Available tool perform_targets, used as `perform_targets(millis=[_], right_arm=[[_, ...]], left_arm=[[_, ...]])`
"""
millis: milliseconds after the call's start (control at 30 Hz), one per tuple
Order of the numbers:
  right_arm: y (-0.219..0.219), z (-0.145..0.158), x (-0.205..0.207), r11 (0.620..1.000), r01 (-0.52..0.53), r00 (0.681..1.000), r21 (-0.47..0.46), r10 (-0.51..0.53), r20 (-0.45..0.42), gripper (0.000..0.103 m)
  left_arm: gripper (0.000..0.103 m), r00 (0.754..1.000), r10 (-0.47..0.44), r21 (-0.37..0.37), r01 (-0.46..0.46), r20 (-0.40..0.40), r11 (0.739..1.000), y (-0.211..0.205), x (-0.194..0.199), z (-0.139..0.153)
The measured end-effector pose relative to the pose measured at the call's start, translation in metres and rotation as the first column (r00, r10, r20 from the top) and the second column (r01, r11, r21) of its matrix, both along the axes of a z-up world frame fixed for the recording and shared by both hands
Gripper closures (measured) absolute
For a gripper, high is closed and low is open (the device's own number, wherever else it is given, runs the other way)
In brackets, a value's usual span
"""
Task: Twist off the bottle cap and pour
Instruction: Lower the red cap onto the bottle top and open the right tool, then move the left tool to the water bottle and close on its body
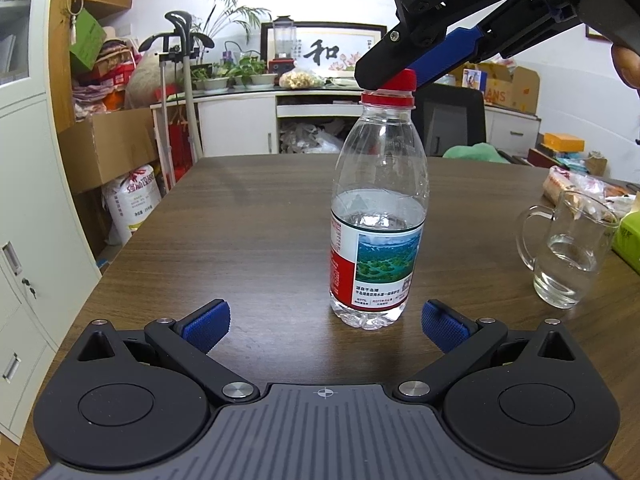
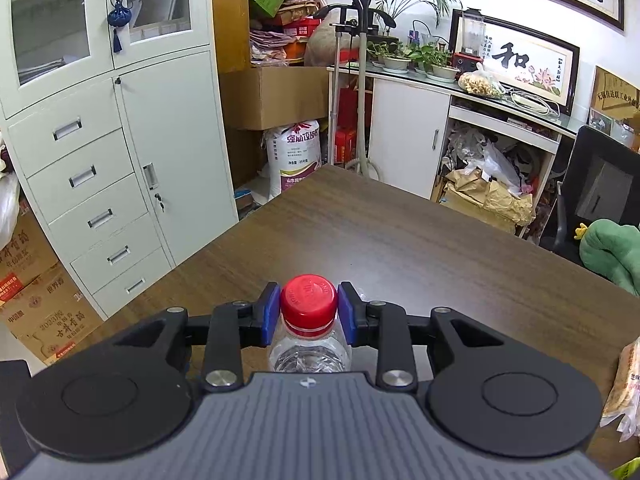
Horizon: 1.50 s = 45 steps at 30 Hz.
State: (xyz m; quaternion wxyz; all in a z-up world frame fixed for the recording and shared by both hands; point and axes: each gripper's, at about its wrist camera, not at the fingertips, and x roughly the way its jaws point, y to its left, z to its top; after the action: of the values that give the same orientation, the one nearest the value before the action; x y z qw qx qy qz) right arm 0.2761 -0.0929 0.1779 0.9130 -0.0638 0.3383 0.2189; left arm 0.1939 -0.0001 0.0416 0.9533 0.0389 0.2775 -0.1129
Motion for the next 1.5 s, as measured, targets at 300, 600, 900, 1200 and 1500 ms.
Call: perform_targets(millis=[300,600,900,1200,1500], right_arm=[[-0.01,0.001,-0.008,0.997,-0.021,1.0,0.076,0.022,-0.009,0.052],[-0.034,-0.002,-0.017,0.976,-0.058,0.997,0.211,0.069,-0.041,0.05],[-0.078,-0.018,-0.064,0.94,-0.027,0.999,0.339,0.012,0.045,0.014],[-0.115,-0.076,-0.132,0.917,-0.035,0.994,0.398,-0.008,0.107,0.003],[-0.113,-0.111,-0.138,0.943,-0.008,0.991,0.333,-0.036,0.126,0.003]], left_arm=[[0.0,0.999,0.034,0.003,-0.034,0.001,0.999,0.004,0.004,0.001],[0.0,0.998,0.066,-0.002,-0.066,0.011,0.998,0.01,0.008,0.003],[0.0,0.996,0.081,0.018,-0.082,0.021,0.996,0.012,0.009,0.003],[0.0,0.995,0.104,0.02,-0.104,0.01,0.994,0.012,0.016,-0.007],[0.0,0.998,0.062,-0.001,-0.062,0.006,0.998,0.006,0.015,-0.012]])
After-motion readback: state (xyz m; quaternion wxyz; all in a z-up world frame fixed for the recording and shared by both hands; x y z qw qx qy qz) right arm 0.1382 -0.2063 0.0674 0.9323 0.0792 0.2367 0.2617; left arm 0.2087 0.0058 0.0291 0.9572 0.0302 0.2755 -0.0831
